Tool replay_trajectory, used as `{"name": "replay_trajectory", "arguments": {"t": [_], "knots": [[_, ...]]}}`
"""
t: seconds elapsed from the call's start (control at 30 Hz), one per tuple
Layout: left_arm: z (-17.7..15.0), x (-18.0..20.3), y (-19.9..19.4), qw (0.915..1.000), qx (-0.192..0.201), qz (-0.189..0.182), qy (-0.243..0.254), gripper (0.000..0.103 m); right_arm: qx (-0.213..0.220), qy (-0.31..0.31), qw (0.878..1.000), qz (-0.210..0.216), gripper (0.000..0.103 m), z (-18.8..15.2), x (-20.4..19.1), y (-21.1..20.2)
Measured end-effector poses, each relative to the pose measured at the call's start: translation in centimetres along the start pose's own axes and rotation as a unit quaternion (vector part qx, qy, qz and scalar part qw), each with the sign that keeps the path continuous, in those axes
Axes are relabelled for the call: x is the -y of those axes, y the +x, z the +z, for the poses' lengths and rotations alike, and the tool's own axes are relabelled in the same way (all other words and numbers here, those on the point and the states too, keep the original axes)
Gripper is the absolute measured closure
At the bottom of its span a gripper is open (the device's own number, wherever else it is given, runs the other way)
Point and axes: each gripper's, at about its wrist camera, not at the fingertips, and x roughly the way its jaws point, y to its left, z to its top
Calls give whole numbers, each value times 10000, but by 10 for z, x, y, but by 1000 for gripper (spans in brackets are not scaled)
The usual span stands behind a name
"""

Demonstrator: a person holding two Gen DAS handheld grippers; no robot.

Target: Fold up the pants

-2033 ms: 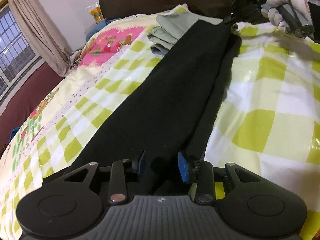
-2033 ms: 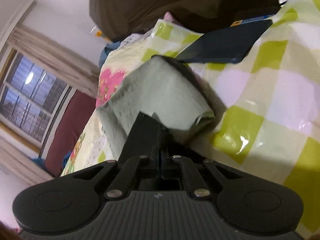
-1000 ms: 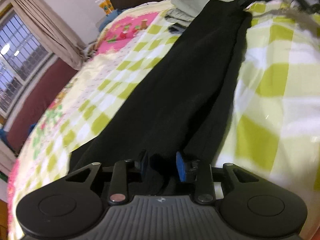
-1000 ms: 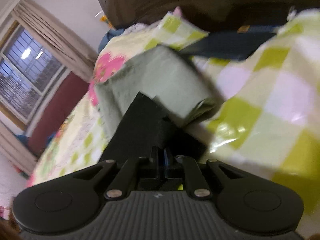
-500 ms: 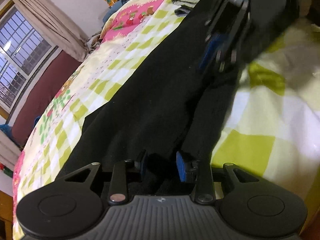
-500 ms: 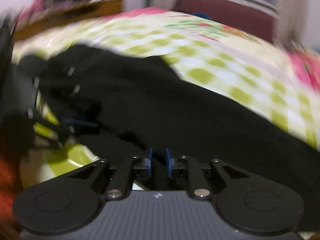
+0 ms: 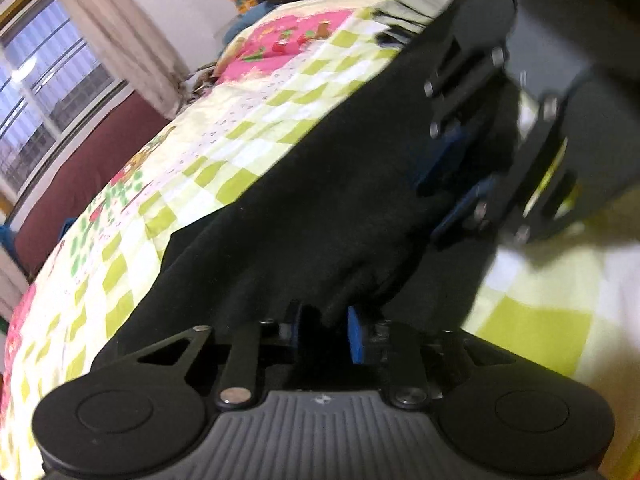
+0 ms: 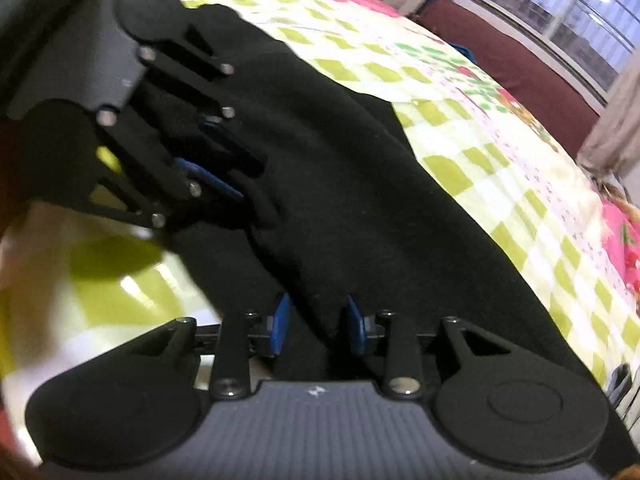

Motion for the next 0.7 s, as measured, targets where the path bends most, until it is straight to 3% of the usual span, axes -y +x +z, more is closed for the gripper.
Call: {"name": "replay_trajectory", "arguments": {"t": [0.07,0.2,0.27,0.3,0.4,0.53,0.7], "knots": [[4,-7,0,9994,-24,-63,-326,69,19,-54,10000,-22,70,5,-4,6],[7,-16,-1,9986,37,-64,-515,69,116,-279,9990,-344,71,4,-11,7],[9,-20,-2,9981,43,-99,-599,69,140,17,9991,-397,82,6,-6,6],[8,-20,-3,9982,64,-109,-578,69,180,186,9990,-368,96,7,-3,2],[5,-17,-12,9988,156,-159,-442,67,318,494,9979,-254,97,10,7,-12],[3,3,-7,9994,232,210,161,61,391,757,9963,-101,98,14,13,-26],[4,5,-14,9994,190,108,250,75,423,850,9955,27,98,14,12,-44]]}}
